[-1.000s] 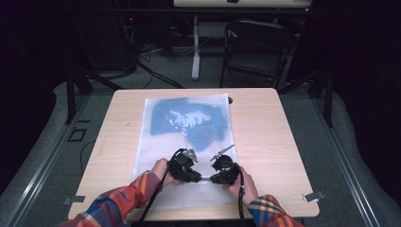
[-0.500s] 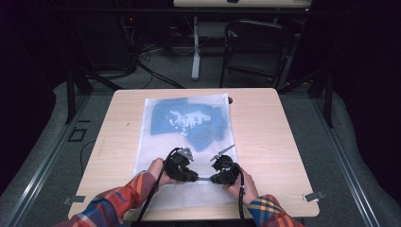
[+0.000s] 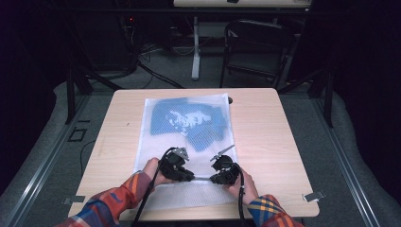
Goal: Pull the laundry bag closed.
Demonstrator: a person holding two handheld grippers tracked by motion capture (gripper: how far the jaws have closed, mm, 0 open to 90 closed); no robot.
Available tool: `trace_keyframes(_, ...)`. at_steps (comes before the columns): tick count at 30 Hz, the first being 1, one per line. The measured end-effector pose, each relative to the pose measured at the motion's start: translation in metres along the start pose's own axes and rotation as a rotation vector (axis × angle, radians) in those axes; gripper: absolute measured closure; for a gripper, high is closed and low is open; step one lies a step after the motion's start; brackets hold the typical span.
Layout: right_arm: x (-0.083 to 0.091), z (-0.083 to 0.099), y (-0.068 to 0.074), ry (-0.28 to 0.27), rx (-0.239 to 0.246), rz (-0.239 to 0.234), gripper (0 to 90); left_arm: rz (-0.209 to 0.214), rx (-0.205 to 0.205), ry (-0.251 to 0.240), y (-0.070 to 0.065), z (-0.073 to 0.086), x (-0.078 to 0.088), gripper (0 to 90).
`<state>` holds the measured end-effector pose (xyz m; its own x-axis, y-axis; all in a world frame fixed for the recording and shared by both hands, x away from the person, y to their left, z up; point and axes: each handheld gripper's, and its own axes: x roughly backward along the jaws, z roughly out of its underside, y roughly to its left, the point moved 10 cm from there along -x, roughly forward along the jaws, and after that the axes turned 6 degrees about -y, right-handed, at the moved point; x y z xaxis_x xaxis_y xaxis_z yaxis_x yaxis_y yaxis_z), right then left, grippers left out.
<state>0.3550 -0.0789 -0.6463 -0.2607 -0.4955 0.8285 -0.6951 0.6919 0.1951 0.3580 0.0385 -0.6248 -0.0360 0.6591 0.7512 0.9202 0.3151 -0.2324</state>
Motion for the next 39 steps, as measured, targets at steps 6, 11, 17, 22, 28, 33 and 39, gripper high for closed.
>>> trace_keyframes(6,0.000,0.000,0.000,0.003,0.002,-0.004,90.0,-0.009,0.005,-0.001,0.002,0.004,0.005,82.8)
trace_keyframes(11,0.000,0.000,0.000,0.002,0.001,-0.006,90.0,0.000,0.007,-0.005,0.002,0.007,0.009,82.8)
trace_keyframes(17,0.000,0.000,0.000,0.003,0.002,-0.006,90.0,-0.018,0.019,-0.005,0.005,0.010,0.014,82.8)
trace_keyframes(22,0.000,0.000,0.000,0.003,0.003,-0.004,90.0,-0.020,0.031,-0.007,0.006,0.014,0.019,82.8)
trace_keyframes(28,0.000,0.000,0.000,0.004,0.010,-0.005,90.0,-0.024,0.036,-0.017,0.008,0.018,0.027,82.8)
trace_keyframes(33,0.000,0.000,0.000,-0.003,0.008,-0.005,90.0,-0.030,0.044,-0.017,0.010,0.023,0.032,82.8)
trace_keyframes(39,0.000,0.000,0.000,-0.004,0.006,-0.005,90.0,-0.031,0.063,-0.033,0.014,0.030,0.042,82.8)
